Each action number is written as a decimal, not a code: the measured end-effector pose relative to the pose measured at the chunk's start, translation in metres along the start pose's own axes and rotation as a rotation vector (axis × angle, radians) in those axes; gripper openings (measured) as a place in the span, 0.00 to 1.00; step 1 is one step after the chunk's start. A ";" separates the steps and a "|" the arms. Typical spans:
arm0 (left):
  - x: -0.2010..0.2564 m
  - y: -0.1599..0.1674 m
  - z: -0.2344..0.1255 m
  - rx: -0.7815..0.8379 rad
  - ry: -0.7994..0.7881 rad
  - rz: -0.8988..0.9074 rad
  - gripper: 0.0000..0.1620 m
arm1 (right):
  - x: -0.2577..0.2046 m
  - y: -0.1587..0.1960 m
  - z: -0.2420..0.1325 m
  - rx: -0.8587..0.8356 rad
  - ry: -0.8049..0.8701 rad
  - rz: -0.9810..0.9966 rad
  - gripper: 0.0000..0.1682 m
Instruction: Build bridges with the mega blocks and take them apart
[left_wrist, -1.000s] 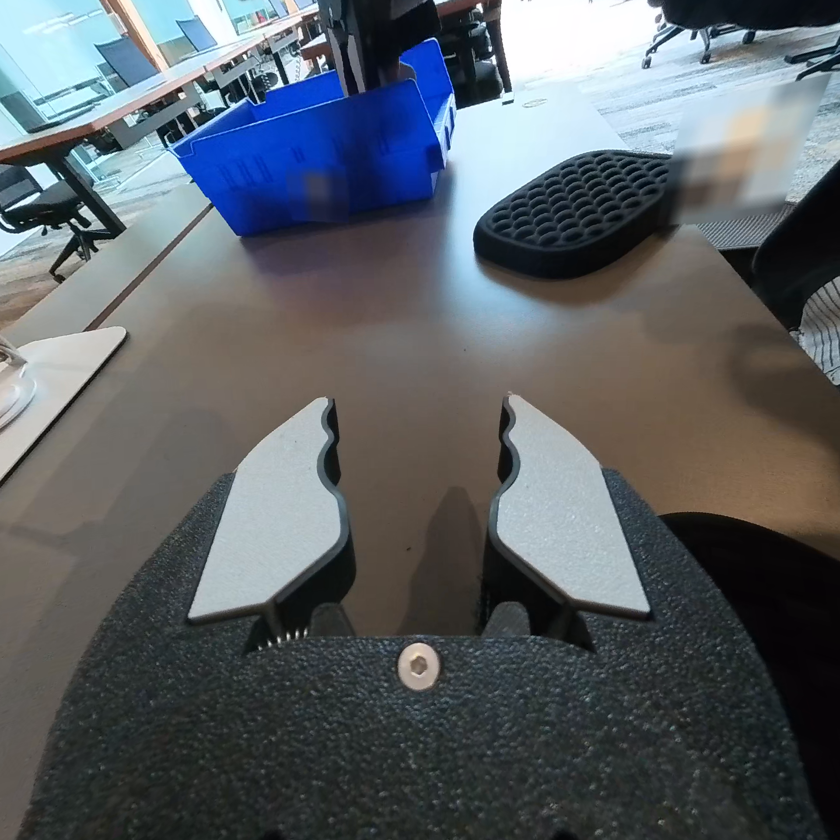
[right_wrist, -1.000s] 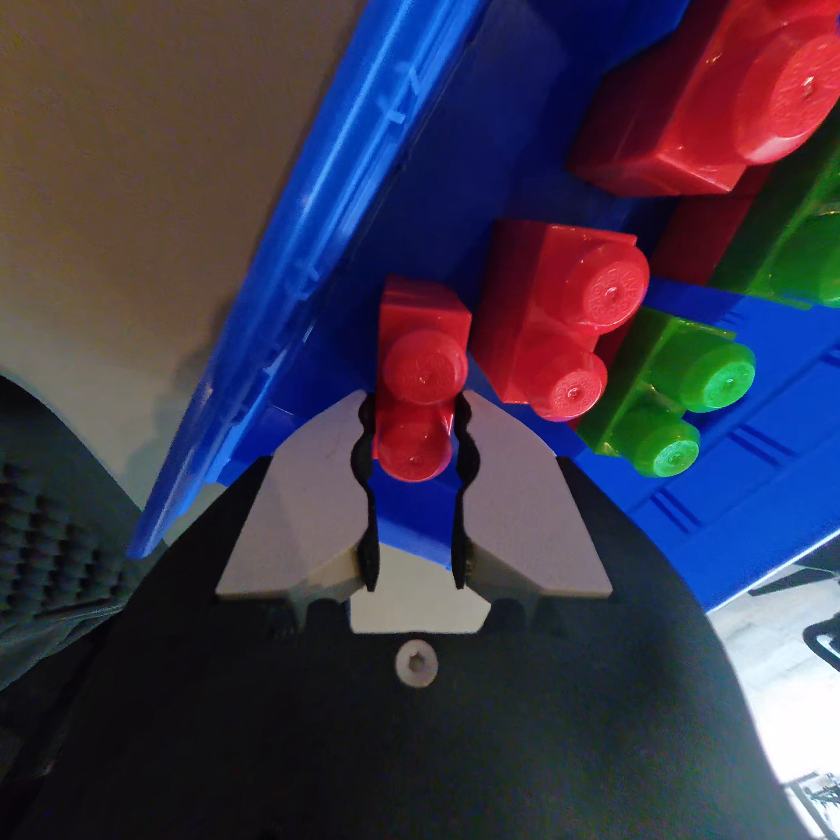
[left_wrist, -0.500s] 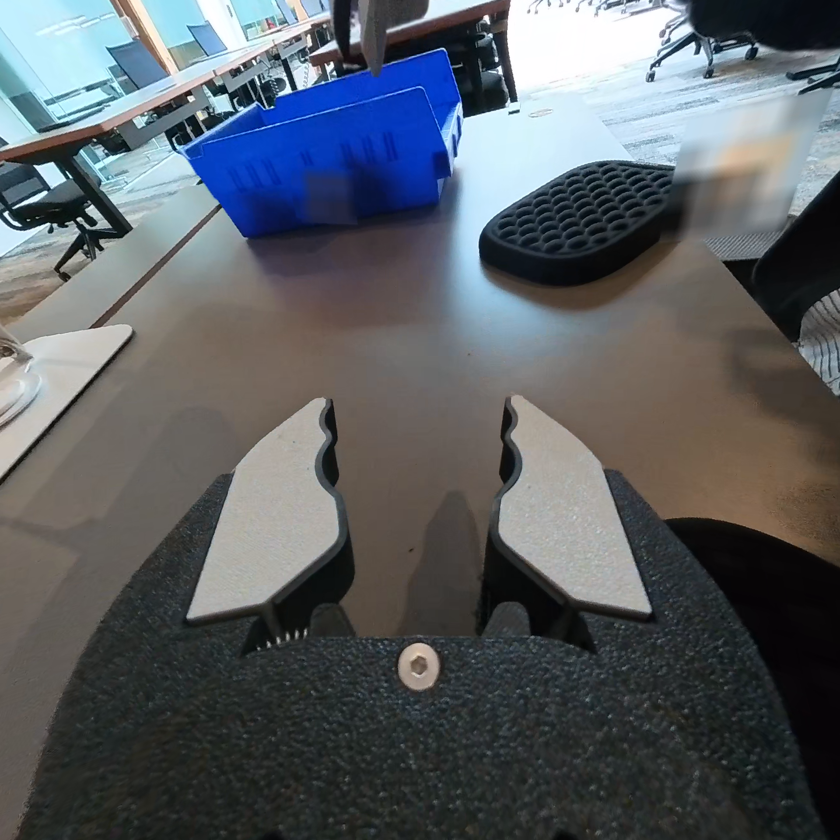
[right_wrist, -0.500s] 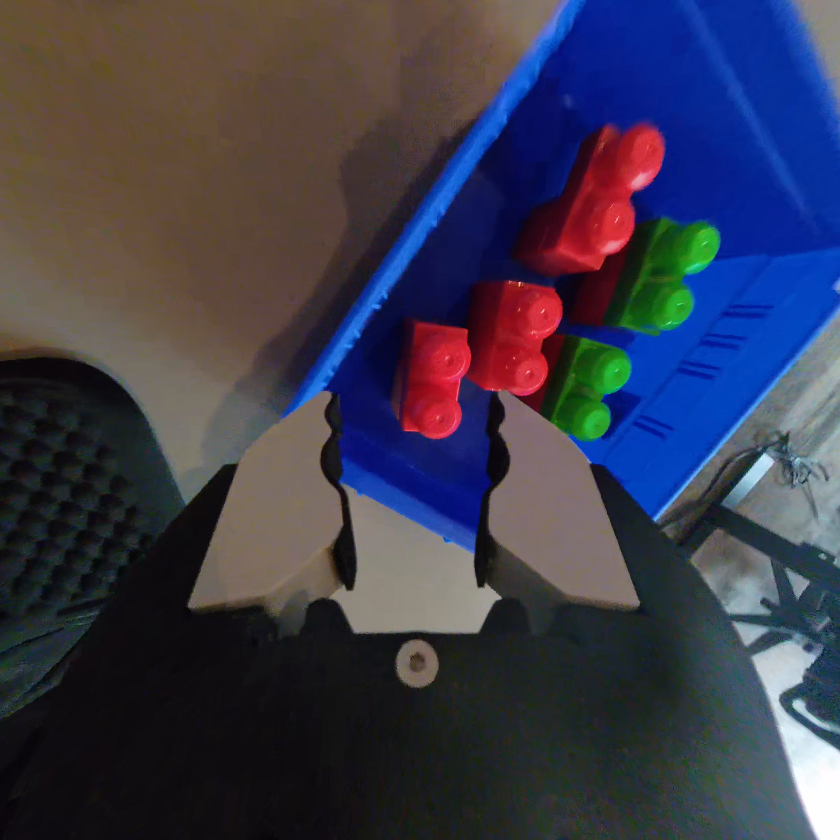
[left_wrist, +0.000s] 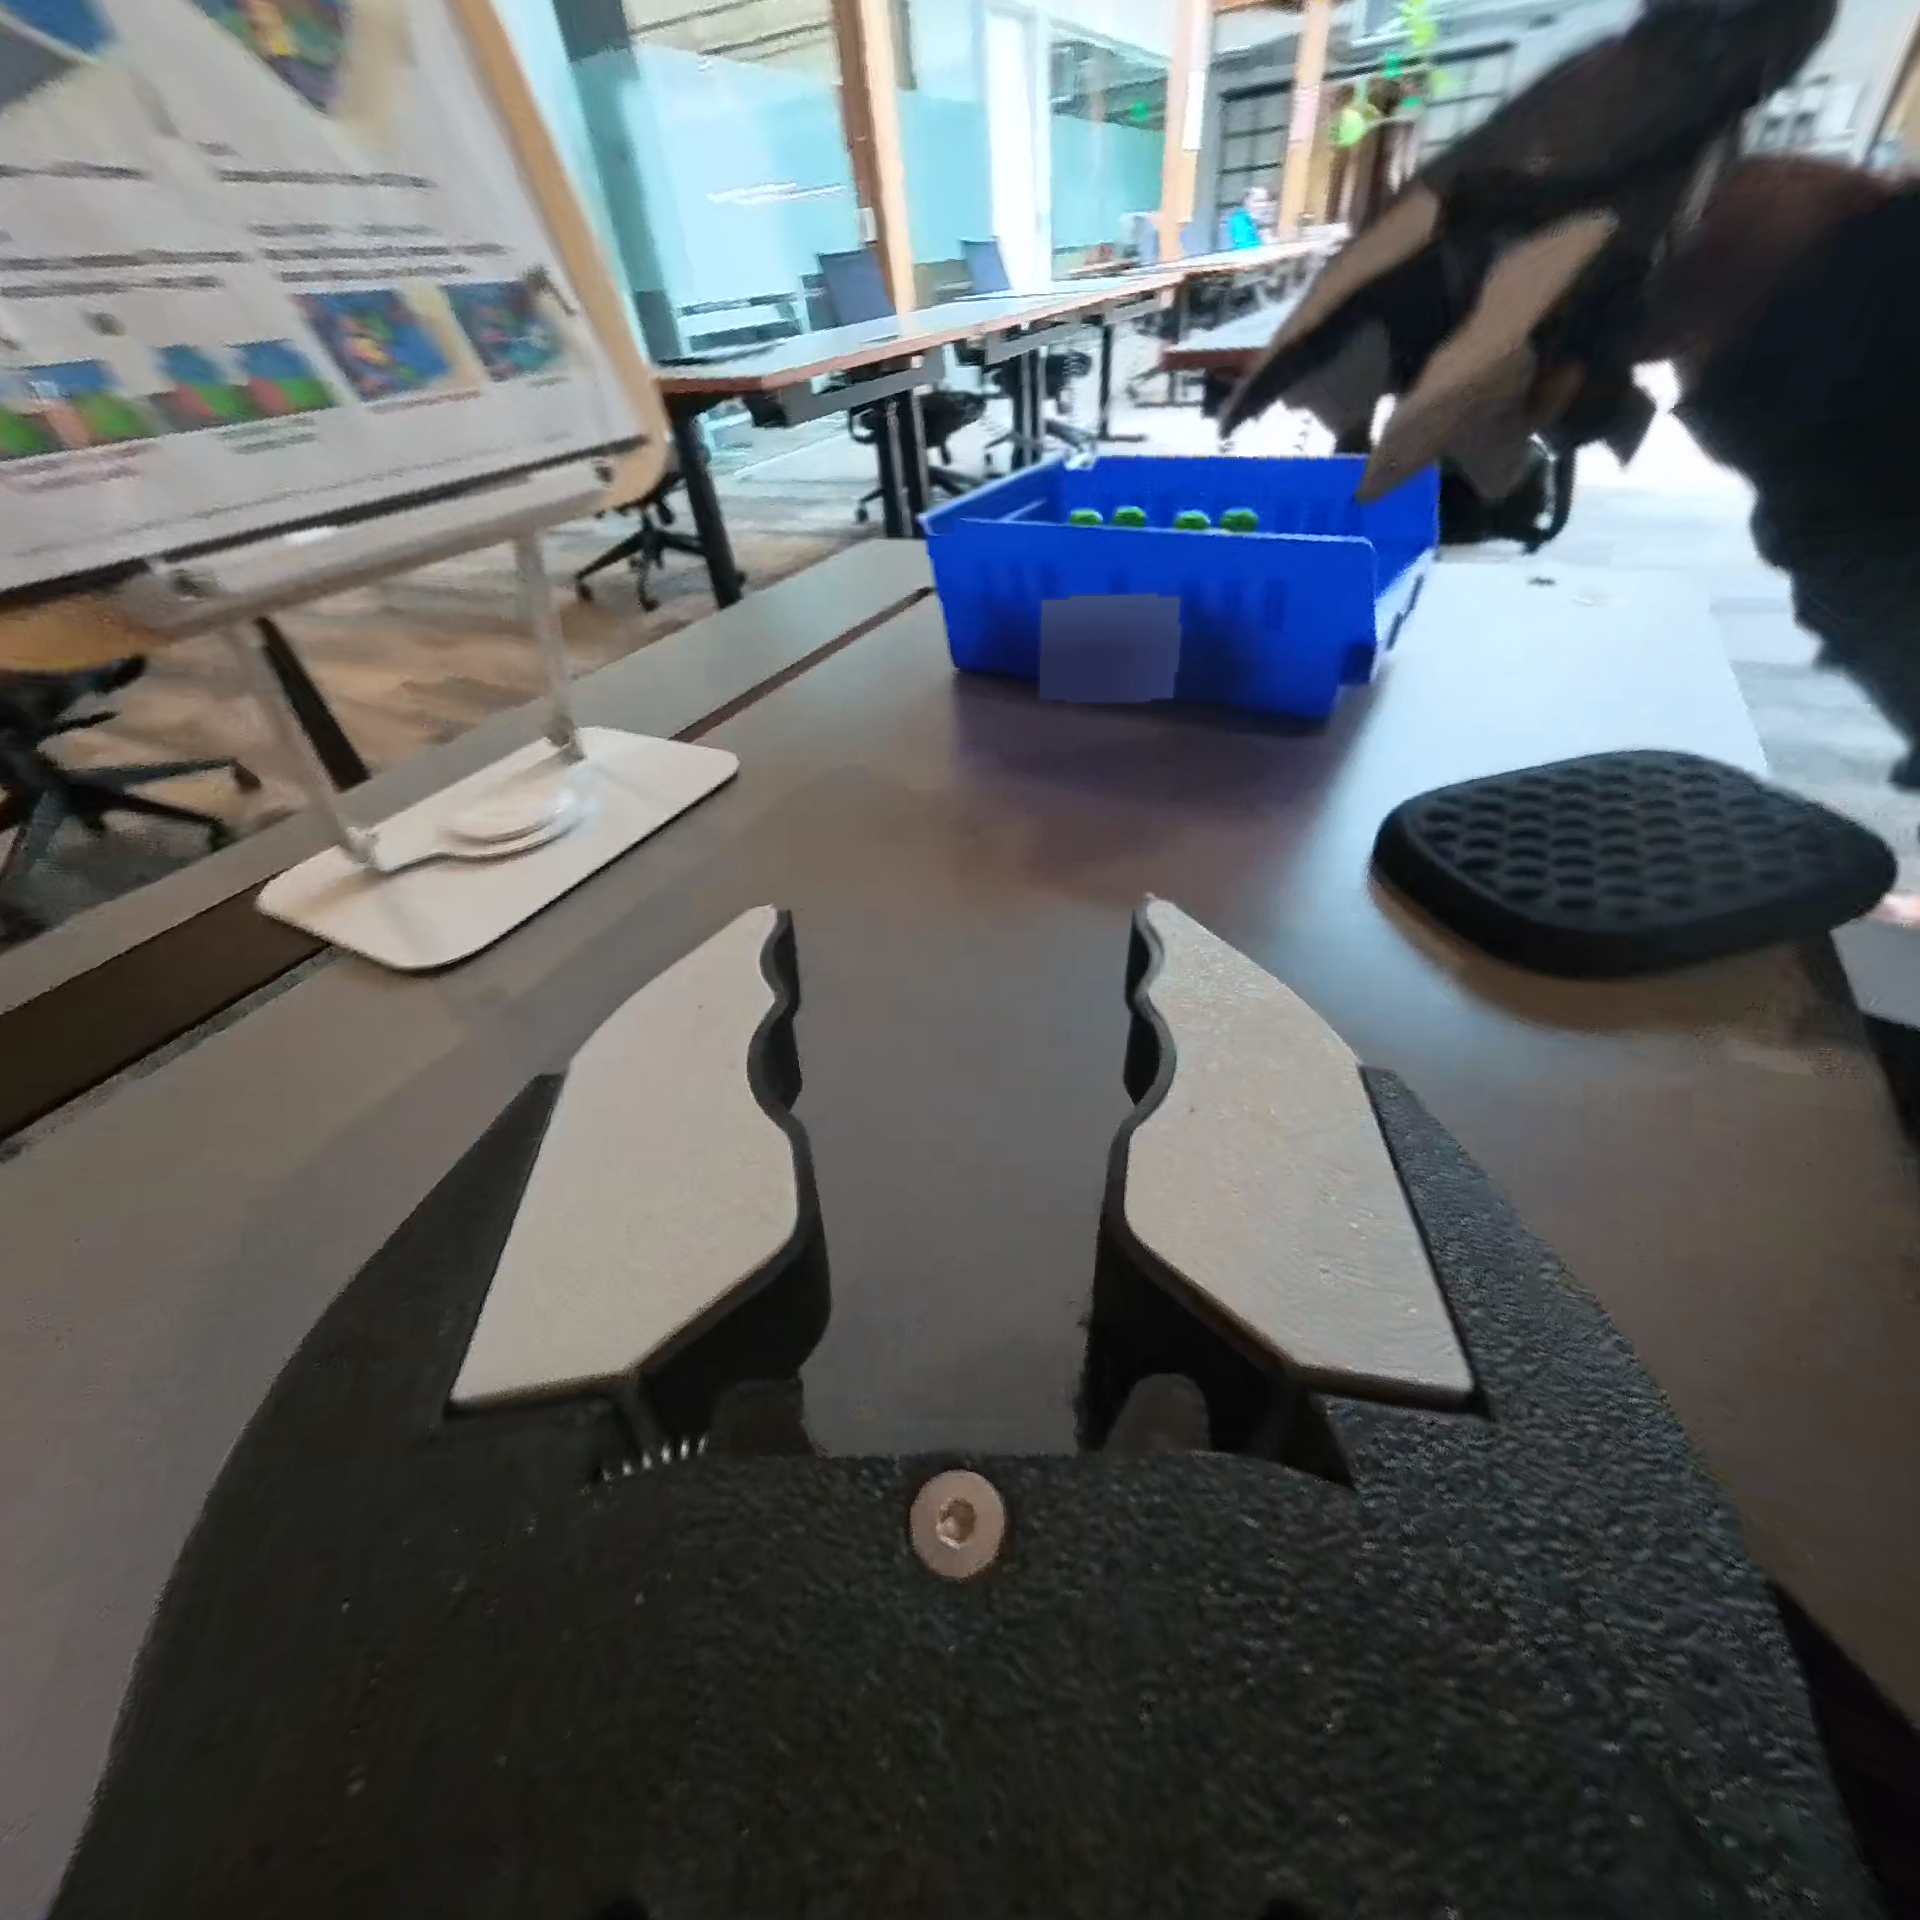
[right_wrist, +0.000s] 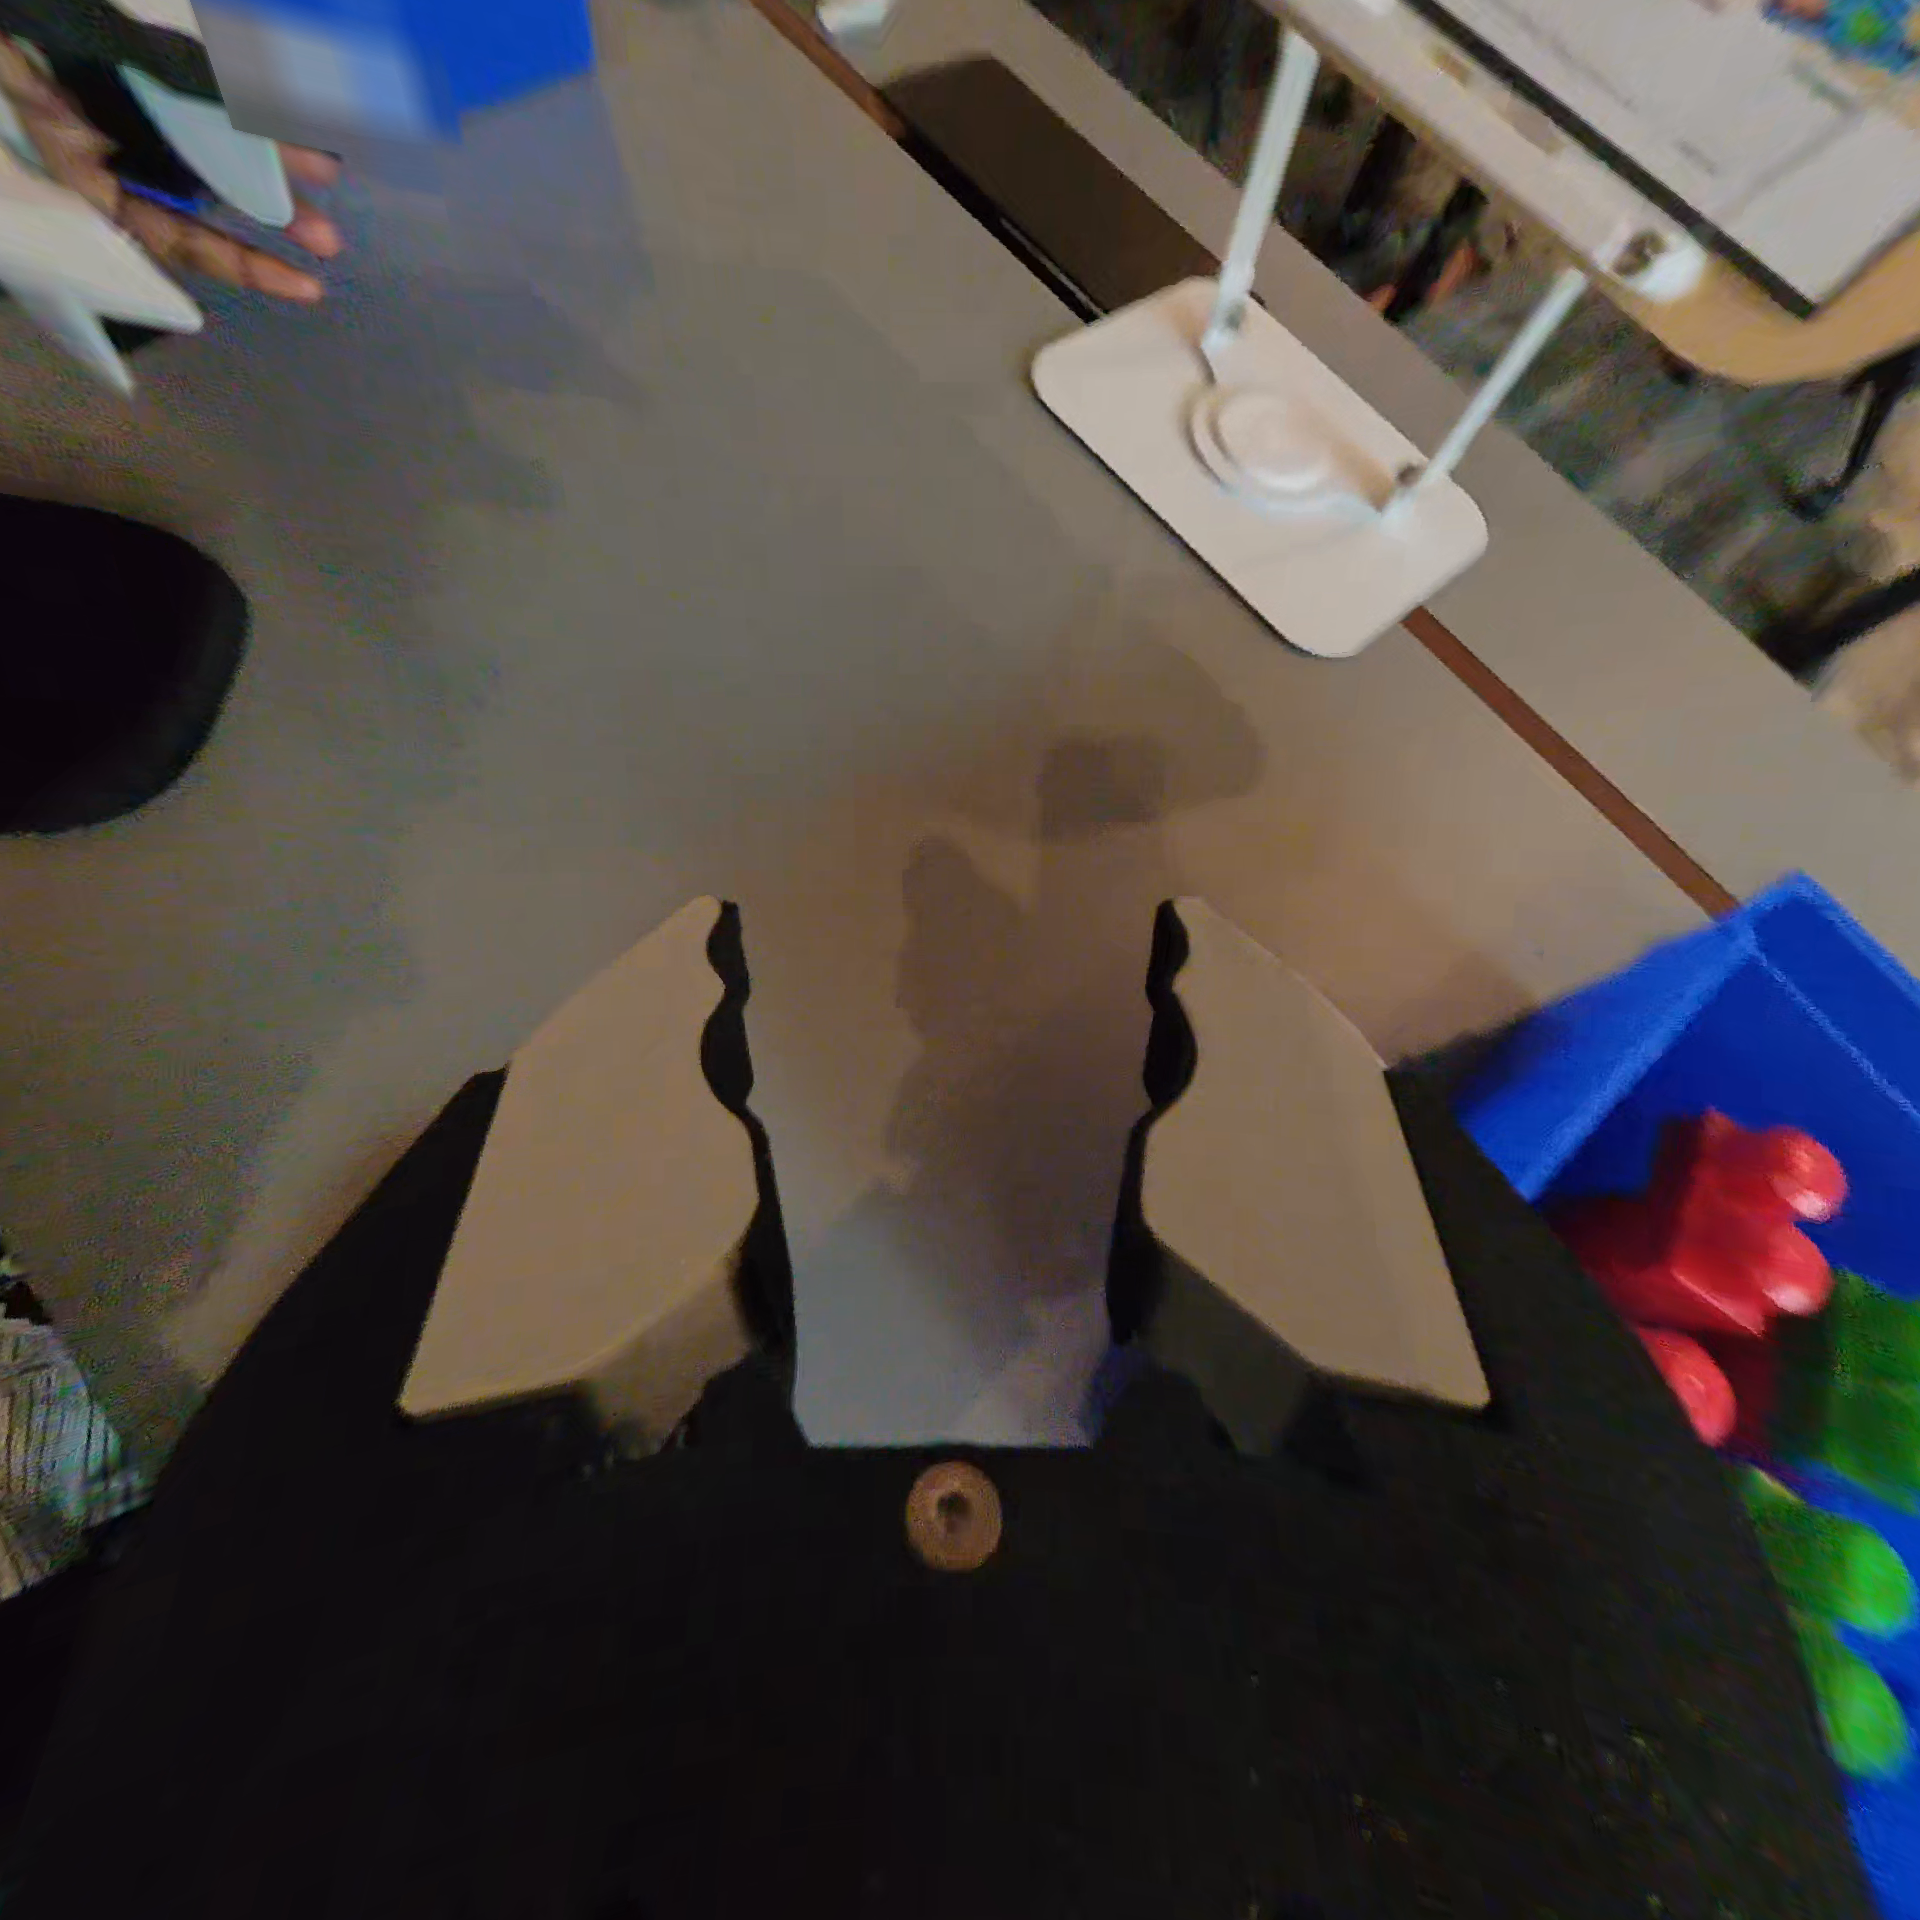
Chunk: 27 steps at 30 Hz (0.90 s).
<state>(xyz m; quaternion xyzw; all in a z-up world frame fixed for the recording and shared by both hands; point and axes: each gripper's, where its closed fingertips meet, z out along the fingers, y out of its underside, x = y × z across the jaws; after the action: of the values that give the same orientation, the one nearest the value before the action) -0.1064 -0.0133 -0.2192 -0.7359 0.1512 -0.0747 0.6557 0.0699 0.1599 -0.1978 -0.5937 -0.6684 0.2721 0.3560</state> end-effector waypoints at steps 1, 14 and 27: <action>-0.004 -0.006 -0.008 -0.009 -0.021 -0.021 0.37 | -0.007 -0.002 0.006 0.028 -0.018 -0.011 0.44; -0.144 -0.025 -0.191 -0.323 -0.606 -0.091 0.34 | -0.014 0.012 0.054 0.097 -0.028 -0.012 0.40; -0.170 0.084 -0.267 -0.980 -0.467 -0.286 0.36 | -0.013 0.016 0.053 0.100 -0.037 -0.013 0.40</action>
<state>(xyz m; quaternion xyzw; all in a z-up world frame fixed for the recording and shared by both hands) -0.3593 -0.2181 -0.2528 -0.9648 -0.0823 0.0808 0.2364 0.0379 0.1522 -0.2445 -0.5658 -0.6642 0.3140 0.3744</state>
